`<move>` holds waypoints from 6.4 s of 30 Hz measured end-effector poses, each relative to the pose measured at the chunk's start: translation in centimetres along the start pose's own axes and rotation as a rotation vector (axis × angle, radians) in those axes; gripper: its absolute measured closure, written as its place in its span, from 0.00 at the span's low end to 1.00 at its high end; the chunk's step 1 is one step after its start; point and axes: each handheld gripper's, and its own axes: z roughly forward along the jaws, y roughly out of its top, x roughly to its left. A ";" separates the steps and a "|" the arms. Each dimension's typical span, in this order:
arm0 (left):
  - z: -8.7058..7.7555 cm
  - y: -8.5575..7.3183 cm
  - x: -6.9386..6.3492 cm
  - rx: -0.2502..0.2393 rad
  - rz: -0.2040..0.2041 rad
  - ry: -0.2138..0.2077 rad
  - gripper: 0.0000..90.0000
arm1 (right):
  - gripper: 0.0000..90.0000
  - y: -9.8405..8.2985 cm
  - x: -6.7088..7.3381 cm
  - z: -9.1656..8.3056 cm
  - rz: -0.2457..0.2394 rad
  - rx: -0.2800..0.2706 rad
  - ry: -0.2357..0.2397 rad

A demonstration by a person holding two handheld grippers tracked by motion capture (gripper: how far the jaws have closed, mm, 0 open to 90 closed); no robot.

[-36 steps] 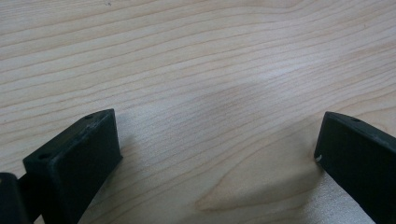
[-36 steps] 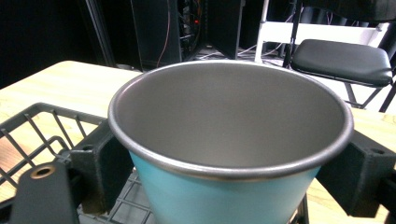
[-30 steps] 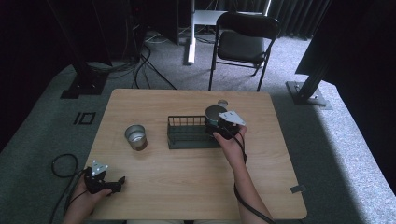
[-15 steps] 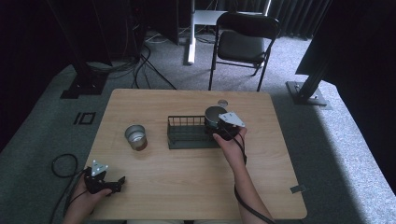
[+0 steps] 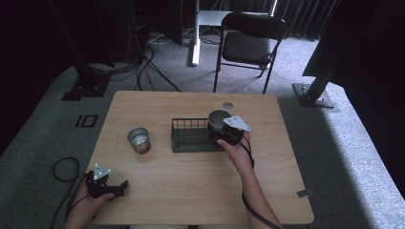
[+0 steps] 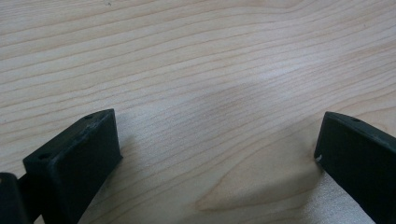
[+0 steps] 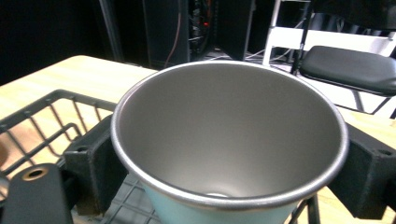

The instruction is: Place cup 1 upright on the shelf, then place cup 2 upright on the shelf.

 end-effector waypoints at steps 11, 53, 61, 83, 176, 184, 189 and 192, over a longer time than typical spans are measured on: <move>0.0 0.0 0.0 0.000 0.000 0.000 0.01 | 0.12 -0.1 0.2 -1.0 -0.014 0.003 0.016; 0.0 0.0 0.0 0.000 0.000 0.000 0.01 | 0.12 -1.0 -0.7 -4.6 -0.061 0.001 0.082; 0.0 0.0 0.0 0.000 0.000 0.000 0.01 | 0.12 -1.7 -1.5 -5.5 -0.080 0.020 0.115; 0.0 0.0 0.0 0.000 0.000 0.000 0.01 | 0.12 -5.0 -5.1 -8.2 -0.116 0.103 0.162; -0.8 1.4 -0.8 -0.124 0.038 -0.050 0.01 | 0.12 -13.3 -12.5 -13.6 -0.047 0.444 0.084; -0.1 2.2 -0.6 -0.136 0.018 -0.056 0.01 | 0.12 -13.3 -12.6 -13.6 -0.047 0.444 0.084; 0.6 2.7 -0.3 -0.149 -0.006 -0.055 0.01 | 0.12 -13.3 -12.5 -13.6 -0.048 0.444 0.084; 1.0 3.0 -0.1 -0.159 -0.020 -0.061 0.01 | 0.12 -13.3 -12.5 -13.6 -0.047 0.444 0.084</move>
